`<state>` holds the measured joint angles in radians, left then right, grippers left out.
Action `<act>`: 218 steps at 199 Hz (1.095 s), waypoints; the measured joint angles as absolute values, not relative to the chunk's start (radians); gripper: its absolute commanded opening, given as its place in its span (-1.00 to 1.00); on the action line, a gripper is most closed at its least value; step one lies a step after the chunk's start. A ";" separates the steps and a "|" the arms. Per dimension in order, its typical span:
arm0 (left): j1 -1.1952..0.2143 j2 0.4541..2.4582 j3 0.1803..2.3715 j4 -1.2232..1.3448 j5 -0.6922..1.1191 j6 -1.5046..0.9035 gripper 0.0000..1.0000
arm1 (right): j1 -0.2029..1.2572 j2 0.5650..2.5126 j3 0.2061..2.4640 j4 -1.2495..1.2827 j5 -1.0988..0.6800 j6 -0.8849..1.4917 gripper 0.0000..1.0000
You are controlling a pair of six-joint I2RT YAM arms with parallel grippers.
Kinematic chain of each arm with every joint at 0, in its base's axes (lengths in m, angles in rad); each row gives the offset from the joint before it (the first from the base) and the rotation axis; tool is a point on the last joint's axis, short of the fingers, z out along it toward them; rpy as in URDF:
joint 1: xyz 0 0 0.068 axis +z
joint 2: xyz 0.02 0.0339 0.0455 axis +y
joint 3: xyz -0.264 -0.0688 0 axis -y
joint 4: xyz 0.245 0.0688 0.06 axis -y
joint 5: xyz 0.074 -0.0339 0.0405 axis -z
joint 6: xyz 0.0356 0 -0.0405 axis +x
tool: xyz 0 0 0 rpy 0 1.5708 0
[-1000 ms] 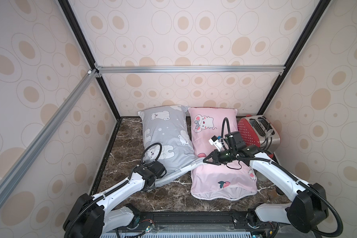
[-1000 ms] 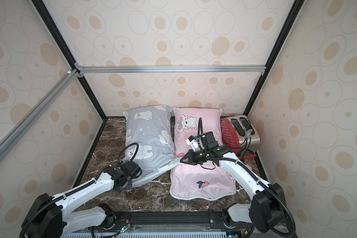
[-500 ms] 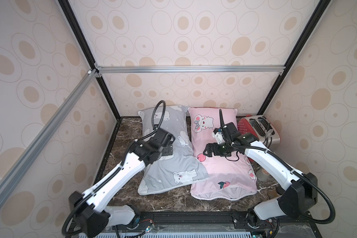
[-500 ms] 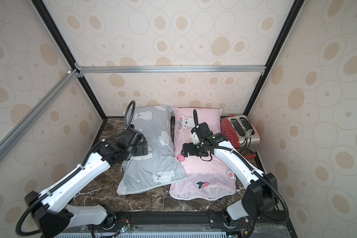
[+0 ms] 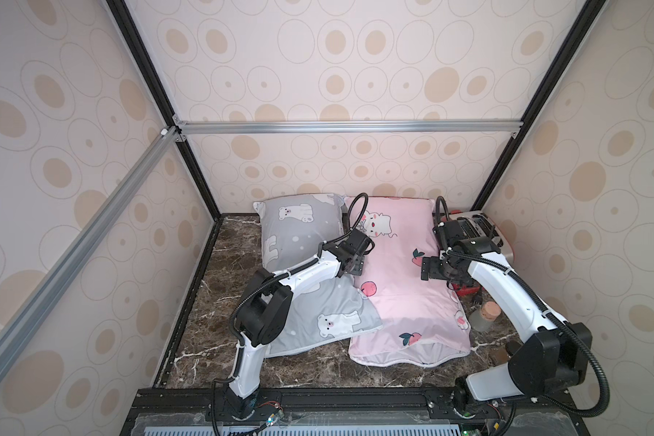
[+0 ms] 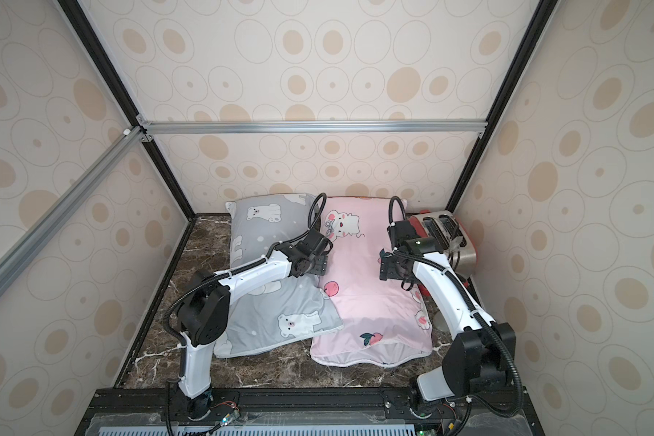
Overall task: Zip up pillowcases
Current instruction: Move the pillowcase to the center of the board.
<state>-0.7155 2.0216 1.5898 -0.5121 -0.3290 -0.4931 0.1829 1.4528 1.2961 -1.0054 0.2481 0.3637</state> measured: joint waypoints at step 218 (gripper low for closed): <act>-0.666 1.746 1.447 -0.423 -0.173 -0.483 0.65 | 0.385 1.622 1.306 -0.838 -0.244 0.243 1.00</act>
